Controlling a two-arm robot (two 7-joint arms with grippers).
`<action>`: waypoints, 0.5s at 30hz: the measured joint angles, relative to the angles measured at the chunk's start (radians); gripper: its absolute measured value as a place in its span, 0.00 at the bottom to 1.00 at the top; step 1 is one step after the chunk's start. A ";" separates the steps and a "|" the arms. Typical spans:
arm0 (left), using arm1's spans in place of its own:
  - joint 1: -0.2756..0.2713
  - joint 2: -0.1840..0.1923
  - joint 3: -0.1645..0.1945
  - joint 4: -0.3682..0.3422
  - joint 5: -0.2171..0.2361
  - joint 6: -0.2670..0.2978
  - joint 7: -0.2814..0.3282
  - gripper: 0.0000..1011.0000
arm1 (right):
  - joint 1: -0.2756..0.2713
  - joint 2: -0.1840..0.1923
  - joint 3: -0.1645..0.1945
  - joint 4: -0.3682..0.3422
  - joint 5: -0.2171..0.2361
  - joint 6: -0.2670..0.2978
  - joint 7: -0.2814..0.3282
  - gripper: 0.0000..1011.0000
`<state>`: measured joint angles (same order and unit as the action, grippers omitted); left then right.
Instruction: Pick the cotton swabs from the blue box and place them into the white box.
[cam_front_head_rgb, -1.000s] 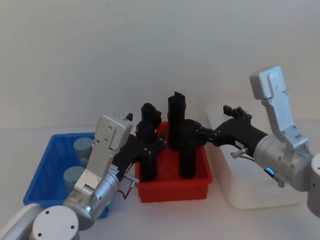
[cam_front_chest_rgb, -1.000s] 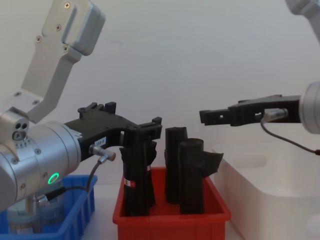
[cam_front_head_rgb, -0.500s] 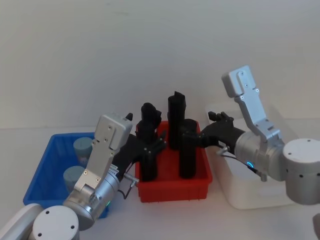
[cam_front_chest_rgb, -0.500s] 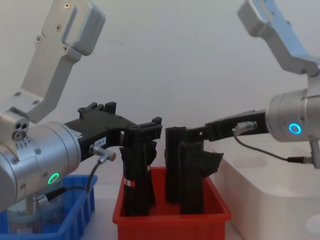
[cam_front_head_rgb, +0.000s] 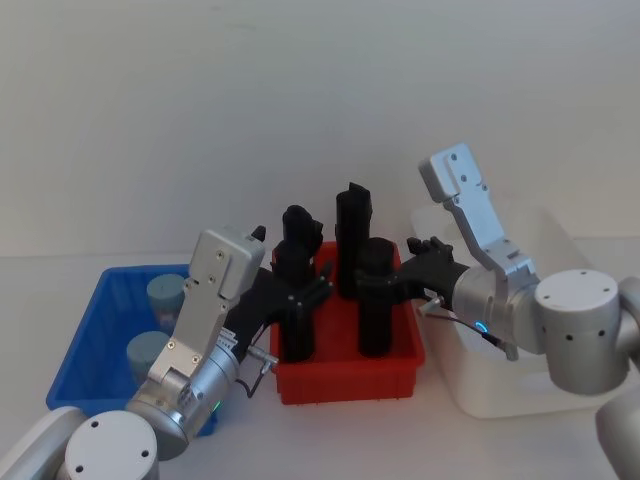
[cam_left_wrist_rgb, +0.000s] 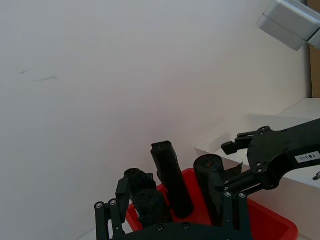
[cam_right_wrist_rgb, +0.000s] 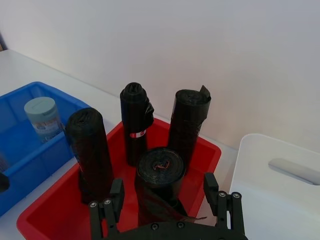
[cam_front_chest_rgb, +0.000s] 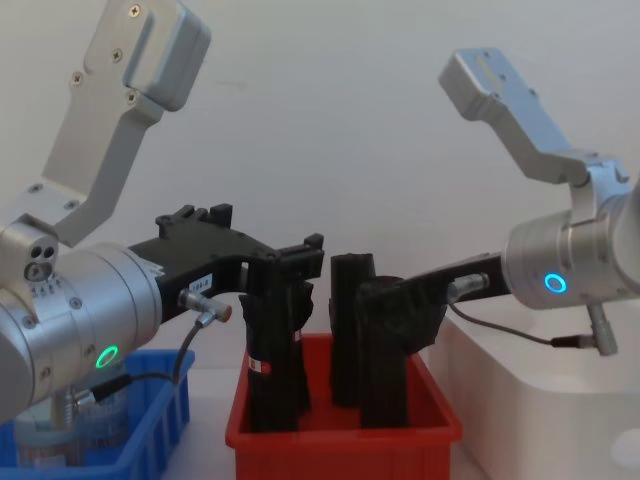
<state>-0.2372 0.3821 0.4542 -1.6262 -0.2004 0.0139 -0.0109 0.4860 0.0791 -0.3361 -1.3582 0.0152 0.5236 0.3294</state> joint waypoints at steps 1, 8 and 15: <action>0.000 0.000 0.000 0.000 0.000 0.000 0.000 0.99 | 0.008 -0.004 -0.001 0.016 -0.003 0.000 0.002 0.99; 0.000 0.000 0.000 0.000 0.000 0.000 0.000 0.99 | 0.037 -0.022 -0.009 0.077 -0.013 -0.003 0.011 0.99; 0.000 0.000 0.000 0.000 0.000 0.000 0.000 0.99 | 0.067 -0.040 -0.016 0.142 -0.020 -0.016 0.015 0.99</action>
<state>-0.2372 0.3821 0.4542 -1.6262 -0.2004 0.0139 -0.0109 0.5526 0.0390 -0.3525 -1.2165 -0.0051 0.5079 0.3442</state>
